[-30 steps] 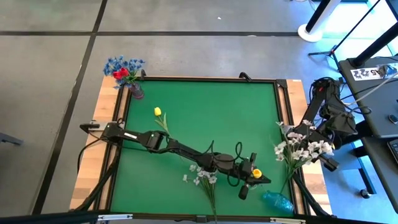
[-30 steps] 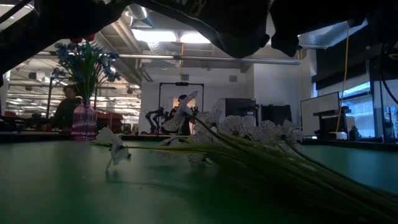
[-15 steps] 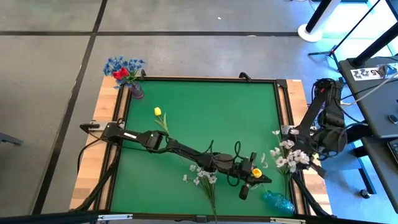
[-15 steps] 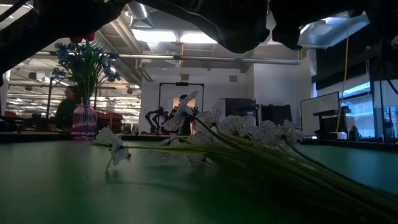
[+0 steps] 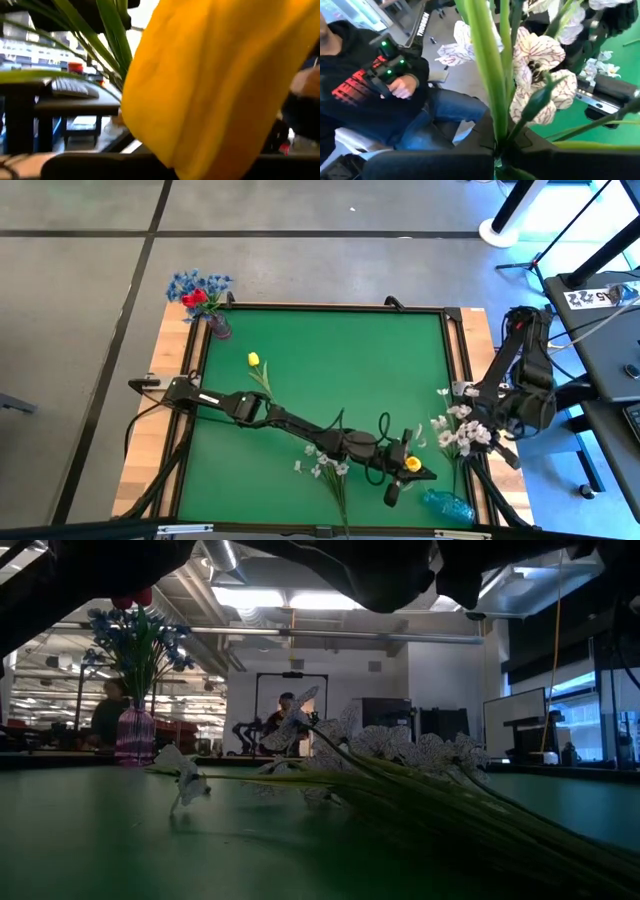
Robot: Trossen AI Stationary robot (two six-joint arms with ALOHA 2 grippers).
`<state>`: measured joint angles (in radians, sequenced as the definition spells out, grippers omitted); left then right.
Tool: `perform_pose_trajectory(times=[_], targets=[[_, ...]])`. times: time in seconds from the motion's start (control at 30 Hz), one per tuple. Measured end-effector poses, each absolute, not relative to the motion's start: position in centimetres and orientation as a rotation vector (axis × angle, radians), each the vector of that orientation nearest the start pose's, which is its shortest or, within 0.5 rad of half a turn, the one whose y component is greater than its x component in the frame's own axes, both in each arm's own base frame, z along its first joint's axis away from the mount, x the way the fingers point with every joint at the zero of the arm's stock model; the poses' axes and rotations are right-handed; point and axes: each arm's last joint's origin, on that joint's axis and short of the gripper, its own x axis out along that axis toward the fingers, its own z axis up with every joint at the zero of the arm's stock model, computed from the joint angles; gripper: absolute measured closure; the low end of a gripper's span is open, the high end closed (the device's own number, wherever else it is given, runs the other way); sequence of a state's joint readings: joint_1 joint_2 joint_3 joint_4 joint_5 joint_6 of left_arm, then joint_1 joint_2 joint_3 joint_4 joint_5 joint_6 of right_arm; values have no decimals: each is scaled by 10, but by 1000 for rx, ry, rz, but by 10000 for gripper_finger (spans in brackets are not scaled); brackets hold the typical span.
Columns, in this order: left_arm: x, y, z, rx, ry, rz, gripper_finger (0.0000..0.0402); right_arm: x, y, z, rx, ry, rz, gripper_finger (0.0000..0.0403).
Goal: Sort flowers into vase by color
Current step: Put the left white flowers into the blue vase
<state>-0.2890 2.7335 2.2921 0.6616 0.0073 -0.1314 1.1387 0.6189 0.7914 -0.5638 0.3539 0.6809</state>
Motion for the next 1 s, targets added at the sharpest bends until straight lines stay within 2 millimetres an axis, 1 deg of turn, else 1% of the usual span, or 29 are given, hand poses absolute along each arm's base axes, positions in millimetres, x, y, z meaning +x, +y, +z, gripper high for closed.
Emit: perform_pose_trajectory(times=[0.13, 0.23, 0.33, 0.47, 0.57, 0.67, 0.8, 1.0], targets=[[582, -169, 168, -165, -79, -281, 363, 62, 109, 320, 397, 553, 588, 398], [582, -168, 165, -179, -18, -263, 331, 63, 105, 312, 376, 588, 487, 398], [580, -171, 169, -176, -1, -269, 300, 61, 95, 300, 369, 645, 299, 400], [578, -178, 167, -168, 19, -281, 272, 63, 74, 283, 419, 740, -44, 400], [577, -182, 167, -148, 19, -290, 262, 63, 59, 273, 444, 850, -251, 400], [577, -183, 167, -147, 18, -292, 259, 68, 53, 263, 450, 945, -380, 399], [577, -182, 167, -147, 18, -290, 258, 88, 52, 249, 442, 1048, -470, 389], [577, -181, 167, -147, 18, -288, 258, 121, 49, 233, 330, 1201, -434, 367]])
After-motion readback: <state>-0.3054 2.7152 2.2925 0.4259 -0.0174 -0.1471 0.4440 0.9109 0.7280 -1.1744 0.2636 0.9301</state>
